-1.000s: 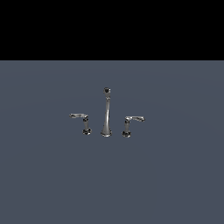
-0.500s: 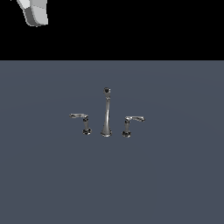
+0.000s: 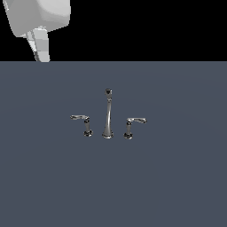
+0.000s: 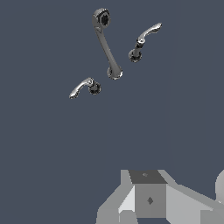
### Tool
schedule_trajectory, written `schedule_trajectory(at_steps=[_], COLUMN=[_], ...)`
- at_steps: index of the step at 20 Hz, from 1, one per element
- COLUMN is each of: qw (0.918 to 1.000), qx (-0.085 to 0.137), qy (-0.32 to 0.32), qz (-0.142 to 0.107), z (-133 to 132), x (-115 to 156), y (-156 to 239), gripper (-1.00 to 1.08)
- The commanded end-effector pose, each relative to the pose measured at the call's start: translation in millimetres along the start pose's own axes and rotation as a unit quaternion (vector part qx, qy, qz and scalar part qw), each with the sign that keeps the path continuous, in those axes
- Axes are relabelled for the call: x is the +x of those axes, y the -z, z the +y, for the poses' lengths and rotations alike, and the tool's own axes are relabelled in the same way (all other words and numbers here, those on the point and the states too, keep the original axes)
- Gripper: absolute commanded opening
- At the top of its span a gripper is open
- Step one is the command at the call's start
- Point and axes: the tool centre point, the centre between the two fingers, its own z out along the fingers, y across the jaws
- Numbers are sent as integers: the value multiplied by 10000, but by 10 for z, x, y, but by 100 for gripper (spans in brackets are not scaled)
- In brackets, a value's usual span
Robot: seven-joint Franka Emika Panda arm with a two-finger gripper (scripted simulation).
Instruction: Turn on the faucet by rotating a designated handle.
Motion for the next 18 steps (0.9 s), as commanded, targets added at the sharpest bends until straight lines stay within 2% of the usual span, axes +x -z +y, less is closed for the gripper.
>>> schedule_trajectory(at_steps=[1,9,18], qw=[9997,9952,9853], qx=[6,9,4], qy=[-251,-975,-1708], qz=[-9,-29,-42], z=[-106,-403,-680], x=[27,147,318], y=[-121,-474,-836], gripper=[-100,-100,-100])
